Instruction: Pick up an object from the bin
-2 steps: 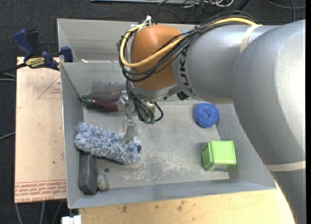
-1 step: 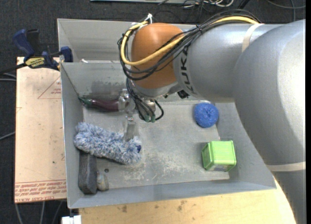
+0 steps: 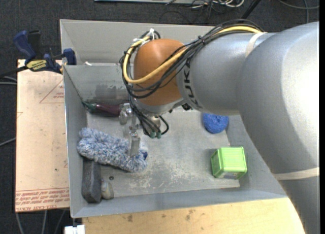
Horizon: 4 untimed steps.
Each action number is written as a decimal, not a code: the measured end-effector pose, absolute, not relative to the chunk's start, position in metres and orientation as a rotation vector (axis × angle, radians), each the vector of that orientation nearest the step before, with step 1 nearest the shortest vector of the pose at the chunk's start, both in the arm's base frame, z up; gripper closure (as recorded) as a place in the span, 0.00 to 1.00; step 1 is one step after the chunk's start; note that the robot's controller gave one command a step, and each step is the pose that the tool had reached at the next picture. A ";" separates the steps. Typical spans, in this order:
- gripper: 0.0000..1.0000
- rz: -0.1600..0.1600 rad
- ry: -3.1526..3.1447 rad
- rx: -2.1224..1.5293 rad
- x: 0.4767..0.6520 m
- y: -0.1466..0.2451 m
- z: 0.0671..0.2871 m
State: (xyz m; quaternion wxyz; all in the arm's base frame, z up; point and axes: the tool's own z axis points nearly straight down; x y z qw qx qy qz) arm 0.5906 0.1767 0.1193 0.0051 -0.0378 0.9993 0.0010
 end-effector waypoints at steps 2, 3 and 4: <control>1.00 0.002 3.126 -0.313 0.517 0.155 0.069; 1.00 0.003 3.126 -0.313 0.517 0.155 0.069; 1.00 0.003 3.126 -0.313 0.517 0.155 0.069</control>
Offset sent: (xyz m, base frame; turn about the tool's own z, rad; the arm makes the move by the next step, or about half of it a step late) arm 0.0000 0.0000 0.0000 0.0000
